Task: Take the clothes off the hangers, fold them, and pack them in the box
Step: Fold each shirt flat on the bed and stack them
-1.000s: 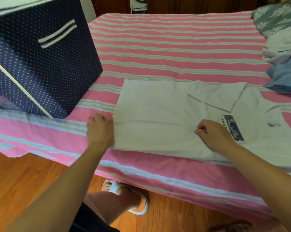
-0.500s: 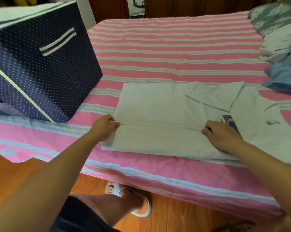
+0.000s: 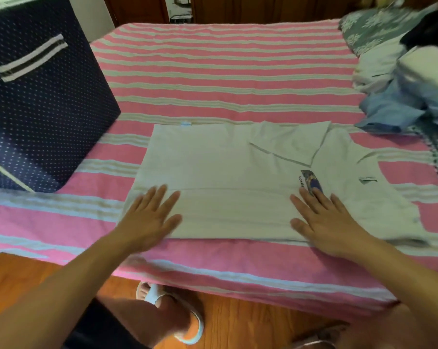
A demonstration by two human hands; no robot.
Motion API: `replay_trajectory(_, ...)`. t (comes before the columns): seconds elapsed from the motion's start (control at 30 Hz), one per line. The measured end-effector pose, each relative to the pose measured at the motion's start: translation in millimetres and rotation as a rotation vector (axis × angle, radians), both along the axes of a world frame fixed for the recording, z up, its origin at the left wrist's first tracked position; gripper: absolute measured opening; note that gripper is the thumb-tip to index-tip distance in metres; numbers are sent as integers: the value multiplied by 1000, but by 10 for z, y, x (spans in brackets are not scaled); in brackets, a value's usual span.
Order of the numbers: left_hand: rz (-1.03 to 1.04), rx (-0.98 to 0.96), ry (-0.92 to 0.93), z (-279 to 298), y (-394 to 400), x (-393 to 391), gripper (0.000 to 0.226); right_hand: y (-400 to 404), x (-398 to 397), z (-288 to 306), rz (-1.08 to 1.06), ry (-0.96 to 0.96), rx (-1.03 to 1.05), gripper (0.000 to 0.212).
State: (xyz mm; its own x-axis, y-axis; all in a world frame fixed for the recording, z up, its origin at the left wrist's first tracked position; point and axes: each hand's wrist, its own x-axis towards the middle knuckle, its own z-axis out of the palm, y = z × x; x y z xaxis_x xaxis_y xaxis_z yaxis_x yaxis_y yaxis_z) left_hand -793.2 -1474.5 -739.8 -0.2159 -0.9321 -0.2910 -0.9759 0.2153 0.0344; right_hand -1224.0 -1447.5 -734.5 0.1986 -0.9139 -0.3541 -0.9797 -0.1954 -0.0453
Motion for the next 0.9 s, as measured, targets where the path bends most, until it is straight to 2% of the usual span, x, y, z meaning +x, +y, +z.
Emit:
replay_trajectory(0.07,-33,16,-81,180,-83,-53,89,-87,-16,133,31,-21,-17,109)
replay_trajectory(0.1,-40,-61,-85,252,-170,-102,89,-199,-22,211,18,-82,-121,105)
replay_trajectory(0.17,-42,-253,18,369,-492,-201,83,-601,-100,338,-47,-230,-401,75)
replay_trajectory(0.2,-30,-294,86,375,-722,-234,74,-885,-173,383,-86,-258,-474,57)
replay_trajectory(0.27,21,-284,203,315,-1250,-299,57,-1512,-348,453,-152,-230,-416,38)
replay_trajectory(0.37,67,-276,233,134,-2001,-365,53,-2318,-555,445,-198,-85,-281,43)
replay_trajectory(0.5,12,-252,137,2,-2833,-416,52,-3065,-760,293,-142,4,-133,52)
replay_trajectory(0.57,-12,-238,58,15,-3145,-381,53,-3290,-844,207,-138,13,-90,45)
replay_trajectory(0.63,-43,-242,17,23,-3344,-298,59,-3430,-908,145,-144,-31,-93,30)
replay_trajectory(0.7,-46,-221,39,91,-3427,-201,43,-3472,-934,127,-130,-13,-99,15)
replay_trajectory(0.8,-51,-143,14,255,-3352,-137,12,-3399,-904,221,-95,29,-148,20)
replay_trajectory(0.9,-34,-243,37,469,-3091,-61,13,-3101,-879,467,-94,-90,-264,21)
